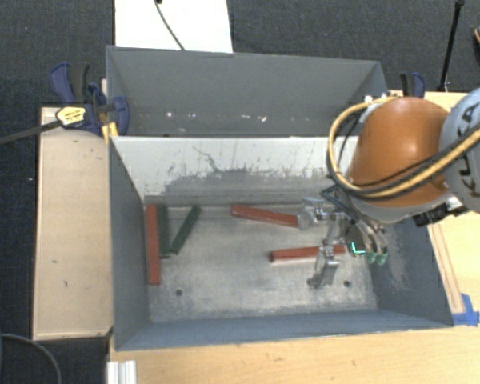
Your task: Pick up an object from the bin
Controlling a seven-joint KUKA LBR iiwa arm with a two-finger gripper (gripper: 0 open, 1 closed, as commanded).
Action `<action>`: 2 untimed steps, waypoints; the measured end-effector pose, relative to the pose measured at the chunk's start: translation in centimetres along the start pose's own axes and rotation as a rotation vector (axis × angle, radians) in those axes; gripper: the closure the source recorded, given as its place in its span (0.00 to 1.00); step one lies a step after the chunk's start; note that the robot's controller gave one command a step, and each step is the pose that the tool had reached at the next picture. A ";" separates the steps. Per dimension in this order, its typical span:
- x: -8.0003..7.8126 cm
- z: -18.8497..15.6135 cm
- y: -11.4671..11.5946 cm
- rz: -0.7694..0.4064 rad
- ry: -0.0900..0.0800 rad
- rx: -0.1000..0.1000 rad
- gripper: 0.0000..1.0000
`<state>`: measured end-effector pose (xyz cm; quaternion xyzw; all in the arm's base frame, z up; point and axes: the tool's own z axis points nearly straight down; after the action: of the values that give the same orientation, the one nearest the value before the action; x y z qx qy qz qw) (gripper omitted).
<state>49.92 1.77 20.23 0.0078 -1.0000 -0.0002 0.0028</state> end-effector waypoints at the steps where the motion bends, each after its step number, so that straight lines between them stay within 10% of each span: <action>1: -3.1 13.1 -2.4 0.089 -0.002 0.000 0.00; 2: -3.1 12.7 -2.4 0.089 -0.007 -0.001 1.00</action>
Offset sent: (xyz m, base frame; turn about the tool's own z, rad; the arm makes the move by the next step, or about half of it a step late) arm 0.0306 -0.0234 -0.1269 0.0964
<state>53.02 -0.55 7.55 -0.0368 -0.9993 -0.0005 -0.0006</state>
